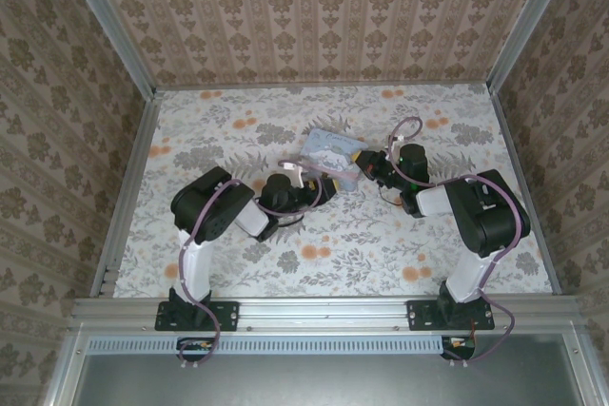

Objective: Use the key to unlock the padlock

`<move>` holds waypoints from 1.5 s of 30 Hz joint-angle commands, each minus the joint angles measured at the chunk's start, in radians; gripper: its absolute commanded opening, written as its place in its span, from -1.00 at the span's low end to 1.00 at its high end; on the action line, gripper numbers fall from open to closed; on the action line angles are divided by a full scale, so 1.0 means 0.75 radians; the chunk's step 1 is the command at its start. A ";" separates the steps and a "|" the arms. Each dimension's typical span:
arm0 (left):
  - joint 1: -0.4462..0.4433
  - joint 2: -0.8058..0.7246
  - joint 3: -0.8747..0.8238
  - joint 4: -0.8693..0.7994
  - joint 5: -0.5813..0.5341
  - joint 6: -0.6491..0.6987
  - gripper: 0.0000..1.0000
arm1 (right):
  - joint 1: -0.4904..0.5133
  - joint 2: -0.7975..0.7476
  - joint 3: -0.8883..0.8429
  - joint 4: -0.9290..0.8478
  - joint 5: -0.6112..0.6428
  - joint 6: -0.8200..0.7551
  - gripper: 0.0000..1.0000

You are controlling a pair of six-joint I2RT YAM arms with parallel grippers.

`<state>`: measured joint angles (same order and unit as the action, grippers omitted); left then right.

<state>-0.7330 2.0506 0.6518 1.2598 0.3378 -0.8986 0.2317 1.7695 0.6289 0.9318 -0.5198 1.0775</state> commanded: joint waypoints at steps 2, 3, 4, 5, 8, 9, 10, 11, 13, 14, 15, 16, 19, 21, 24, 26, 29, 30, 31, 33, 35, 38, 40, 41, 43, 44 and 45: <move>-0.020 0.001 -0.038 0.013 0.006 -0.035 0.24 | 0.001 0.020 0.027 -0.009 -0.027 0.006 -1.00; -0.026 -0.008 -0.043 0.012 0.003 -0.033 0.24 | 0.000 0.019 0.026 -0.009 -0.029 0.007 -1.00; -0.032 -0.017 -0.050 0.010 -0.003 -0.029 0.24 | -0.001 0.019 0.029 -0.009 -0.029 0.007 -1.00; -0.037 -0.025 -0.054 0.007 -0.012 -0.029 0.24 | 0.001 0.019 0.030 -0.012 -0.032 0.007 -1.00; -0.051 -0.029 -0.059 -0.002 -0.035 -0.032 0.26 | 0.002 0.020 0.031 -0.016 -0.031 0.002 -1.00; -0.054 -0.025 -0.054 -0.003 -0.037 -0.033 0.27 | -0.001 0.020 0.029 -0.016 -0.031 0.002 -1.00; -0.057 -0.019 -0.050 -0.010 -0.039 -0.036 0.27 | 0.002 0.019 0.028 -0.015 -0.033 0.003 -1.00; -0.057 -0.013 -0.044 -0.018 -0.043 -0.037 0.26 | 0.001 0.019 0.027 -0.017 -0.033 0.002 -1.00; -0.059 -0.007 -0.037 -0.035 -0.054 -0.034 0.27 | 0.000 0.018 0.027 -0.015 -0.033 0.002 -1.00; -0.060 -0.004 -0.035 -0.051 -0.065 -0.034 0.26 | 0.000 0.017 0.027 -0.016 -0.033 0.002 -1.00; -0.058 -0.005 -0.029 -0.070 -0.078 -0.032 0.26 | -0.001 0.015 0.026 -0.017 -0.033 0.002 -1.00; -0.059 -0.006 -0.025 -0.091 -0.090 -0.032 0.26 | -0.001 0.015 0.025 -0.016 -0.034 0.003 -1.00; -0.060 -0.022 0.011 -0.229 -0.122 -0.015 0.24 | 0.000 0.014 0.023 -0.018 -0.033 0.001 -1.00; -0.060 -0.031 0.035 -0.294 -0.133 0.005 0.20 | -0.001 0.014 0.023 -0.017 -0.034 0.002 -1.00; -0.061 -0.042 0.055 -0.364 -0.145 0.024 0.14 | -0.001 0.015 0.025 -0.017 -0.031 0.004 -1.00; -0.062 -0.043 0.061 -0.384 -0.152 0.028 0.09 | -0.002 0.016 0.025 -0.015 -0.031 0.004 -1.00; -0.061 -0.033 0.070 -0.399 -0.162 0.027 -0.03 | -0.001 0.017 0.025 -0.015 -0.032 0.005 -1.00; -0.060 -0.030 0.073 -0.396 -0.161 0.023 -0.06 | 0.000 0.018 0.025 -0.015 -0.031 0.004 -1.00; -0.062 -0.027 0.074 -0.397 -0.162 0.024 -0.09 | 0.000 0.017 0.025 -0.013 -0.031 0.003 -1.00; -0.062 -0.024 0.076 -0.397 -0.164 0.024 -0.18 | 0.000 0.017 0.024 -0.015 -0.031 0.003 -1.00; -0.062 -0.024 0.078 -0.397 -0.164 0.024 -0.25 | 0.000 0.019 0.023 -0.013 -0.031 0.003 -1.00; -0.061 -0.024 0.080 -0.399 -0.164 0.023 -0.35 | 0.000 0.020 0.023 -0.013 -0.031 0.005 -1.00; -0.061 -0.024 0.084 -0.403 -0.164 0.024 -0.37 | 0.000 0.021 0.024 -0.011 -0.031 0.006 -1.00; -0.061 -0.023 0.086 -0.403 -0.164 0.023 -0.40 | -0.001 0.020 0.022 -0.011 -0.031 0.006 -1.00; -0.061 -0.022 0.090 -0.403 -0.165 0.022 -0.47 | -0.001 0.020 0.025 -0.012 -0.031 0.007 -1.00; -0.060 -0.022 0.091 -0.403 -0.164 0.022 -0.50 | 0.000 0.020 0.025 -0.009 -0.031 0.007 -1.00; -0.060 -0.022 0.093 -0.407 -0.164 0.020 -0.53 | -0.001 0.019 0.025 -0.010 -0.031 0.007 -1.00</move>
<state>-0.7727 2.0201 0.7155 1.0218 0.2119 -0.8936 0.2317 1.7695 0.6289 0.9314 -0.5308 1.0779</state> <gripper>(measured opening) 0.240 0.065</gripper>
